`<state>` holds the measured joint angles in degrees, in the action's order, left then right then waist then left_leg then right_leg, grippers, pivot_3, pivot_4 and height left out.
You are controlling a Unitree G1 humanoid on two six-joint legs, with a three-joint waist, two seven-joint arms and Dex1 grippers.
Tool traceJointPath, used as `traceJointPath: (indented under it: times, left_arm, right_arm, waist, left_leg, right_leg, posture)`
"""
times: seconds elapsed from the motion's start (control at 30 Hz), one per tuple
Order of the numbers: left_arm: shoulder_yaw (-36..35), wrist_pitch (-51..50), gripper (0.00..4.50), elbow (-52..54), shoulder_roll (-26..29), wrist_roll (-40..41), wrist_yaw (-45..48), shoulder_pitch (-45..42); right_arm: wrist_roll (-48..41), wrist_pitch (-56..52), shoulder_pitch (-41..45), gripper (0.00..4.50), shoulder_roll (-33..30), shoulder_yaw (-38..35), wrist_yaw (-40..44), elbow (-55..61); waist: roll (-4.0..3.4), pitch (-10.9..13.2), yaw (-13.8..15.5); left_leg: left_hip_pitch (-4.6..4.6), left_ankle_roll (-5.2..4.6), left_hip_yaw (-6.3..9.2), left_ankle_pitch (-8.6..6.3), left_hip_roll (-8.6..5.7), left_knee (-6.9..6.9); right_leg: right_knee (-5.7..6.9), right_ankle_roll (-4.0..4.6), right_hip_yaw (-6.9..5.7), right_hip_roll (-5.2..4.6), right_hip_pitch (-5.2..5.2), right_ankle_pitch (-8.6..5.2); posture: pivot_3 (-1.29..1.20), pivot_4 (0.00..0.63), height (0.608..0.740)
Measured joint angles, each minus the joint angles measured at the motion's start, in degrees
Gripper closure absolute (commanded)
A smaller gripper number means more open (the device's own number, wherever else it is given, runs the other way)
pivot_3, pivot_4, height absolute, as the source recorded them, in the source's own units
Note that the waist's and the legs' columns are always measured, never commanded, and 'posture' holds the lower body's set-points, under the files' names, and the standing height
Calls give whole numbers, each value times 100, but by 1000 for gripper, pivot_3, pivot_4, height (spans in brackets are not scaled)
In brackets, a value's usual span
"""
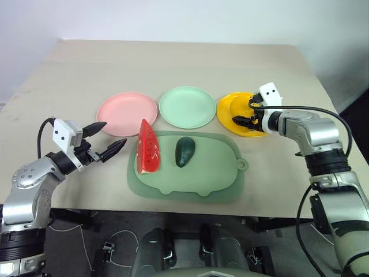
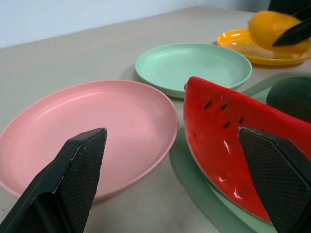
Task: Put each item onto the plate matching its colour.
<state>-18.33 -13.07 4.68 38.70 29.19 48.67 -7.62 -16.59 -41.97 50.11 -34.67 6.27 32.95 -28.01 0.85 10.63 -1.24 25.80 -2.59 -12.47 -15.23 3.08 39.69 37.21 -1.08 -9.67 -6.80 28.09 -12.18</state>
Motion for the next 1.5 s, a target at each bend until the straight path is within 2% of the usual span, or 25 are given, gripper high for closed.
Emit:
traceJointPath:
  times: [0.2, 0.27, 0.33, 0.5, 0.77, 0.93, 1.17, 1.33, 1.5]
  left_arm:
    - [-39, -5, 0, 26, 4, 2, -28, 22]
    - [-49, -7, 0, 58, 7, 3, -33, 36]
    - [-55, -9, 0, 76, 15, 3, -34, 62]
    - [-71, -24, 0, 121, 16, 7, -40, 112]
    - [-155, -98, 0, 242, 49, 33, -44, 177]
    - [-207, -157, 0, 268, 60, 80, -46, 235]
    - [-215, -178, 0, 386, 14, 149, -99, 267]
    - [-218, -356, 0, 592, -5, 322, -82, 382]
    - [-243, -743, 0, 1064, 190, 659, 92, 585]
  right_arm:
    - [525, 859, 421, 1338, 182, -12, -1, -1158]
    - [642, 992, 539, 597, 200, -34, 3, -1411]
    - [735, 1032, 596, 37, 202, -47, 7, -1557]
    - [789, 875, 585, 37, 173, -111, 184, -1469]
    - [537, -86, -151, 37, -552, -516, 626, 771]
    - [-76, -1479, -895, 37, -618, -766, 651, 2826]
    - [-1011, -3106, -1051, 37, 392, -988, 171, 4603]
    - [-1340, -3789, -1075, 37, 1107, -948, -230, 4938]
    - [-1468, -4152, -1055, 37, 1451, -933, -488, 4933]
  waist:
    - [-1, 0, -8]
    - [-1, 0, -9]
    - [-1, 0, -9]
    - [-7, 3, -36]
    - [-10, 5, -57]
    - [-10, 5, -127]
    - [-10, 5, -121]
    - [-9, 4, -103]
    - [-9, 4, -115]
  left_leg:
    - [2, 2, -2, 1, 0, 7]
    - [2, 2, -2, 1, 0, 8]
    - [2, 2, -2, 1, 0, 8]
    - [4, 2, -2, 2, 1, 9]
    - [6, 3, 3, 1, 2, 12]
    - [5, 3, 7, 1, 6, 14]
    - [9, 3, 6, 0, 8, 16]
    - [19, 4, 7, 0, 7, 18]
    - [21, 4, 6, 1, 7, 19]
  right_leg:
    - [6, -1, 1, 0, 0, 0]
    - [9, -1, 1, 0, 0, 0]
    - [9, -1, 1, -1, 1, 0]
    - [14, -1, 3, -1, 5, 0]
    - [15, -2, 3, -4, 7, -1]
    - [18, -1, 3, -3, 8, 0]
    - [17, 1, 3, -2, 10, 0]
    - [15, 3, 2, -3, 15, 2]
    - [17, 3, 2, 0, 18, 2]
  posture:
    - [0, 150, 696]
    - [0, 150, 696]
    - [0, 150, 696]
    - [0, 150, 696]
    - [0, 150, 696]
    - [0, 150, 696]
    - [0, 150, 696]
    - [0, 150, 696]
    - [0, 150, 696]
